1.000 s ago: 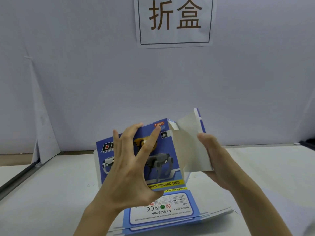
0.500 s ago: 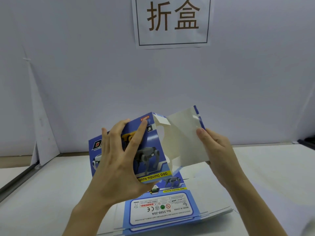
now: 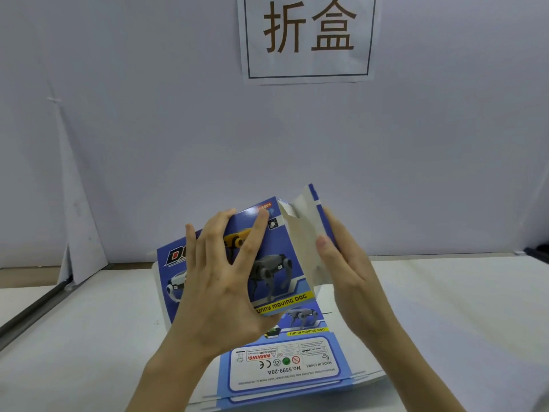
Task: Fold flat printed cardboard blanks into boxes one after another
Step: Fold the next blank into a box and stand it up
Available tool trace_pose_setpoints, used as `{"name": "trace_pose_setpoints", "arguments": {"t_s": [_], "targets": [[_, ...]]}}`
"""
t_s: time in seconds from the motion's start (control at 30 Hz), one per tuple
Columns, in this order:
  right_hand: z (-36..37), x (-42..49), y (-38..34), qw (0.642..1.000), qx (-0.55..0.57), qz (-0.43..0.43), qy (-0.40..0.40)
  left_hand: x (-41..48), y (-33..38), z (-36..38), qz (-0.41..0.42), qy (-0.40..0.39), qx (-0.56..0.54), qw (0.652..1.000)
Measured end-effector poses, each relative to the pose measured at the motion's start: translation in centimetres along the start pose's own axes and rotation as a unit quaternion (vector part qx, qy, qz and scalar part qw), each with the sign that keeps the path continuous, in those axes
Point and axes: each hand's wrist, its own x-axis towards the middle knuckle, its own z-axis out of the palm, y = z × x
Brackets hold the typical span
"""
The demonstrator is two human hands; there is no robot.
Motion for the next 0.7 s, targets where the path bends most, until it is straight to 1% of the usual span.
{"name": "trace_pose_setpoints", "arguments": {"t_s": [0.1, 0.27, 0.37, 0.47, 0.57, 0.7], "targets": [[1.2, -0.5, -0.2, 0.999, -0.001, -0.014, -0.032, -0.1, 0.2, 0.0, 0.003, 0.008, 0.013, 1.000], [1.7, -1.0, -0.7, 0.998, 0.027, 0.019, -0.051, -0.2, 0.4, -0.1, 0.012, 0.003, 0.030, 0.999], [1.7, -1.1, -0.8, 0.996, 0.004, 0.017, -0.083, -0.2, 0.4, -0.2, 0.016, -0.001, 0.039, 0.999], [0.8, -0.7, -1.2, 0.993, -0.025, 0.009, -0.118, -0.1, 0.0, -0.7, 0.019, -0.014, 0.019, 1.000], [0.2, -0.6, -1.3, 0.993, -0.017, 0.000, -0.118, -0.1, 0.3, -1.1, 0.028, -0.032, -0.013, 0.999], [0.2, -0.7, -1.2, 0.991, -0.016, 0.002, -0.132, -0.1, 0.9, -1.2, 0.034, -0.027, 0.001, 0.999]]}}
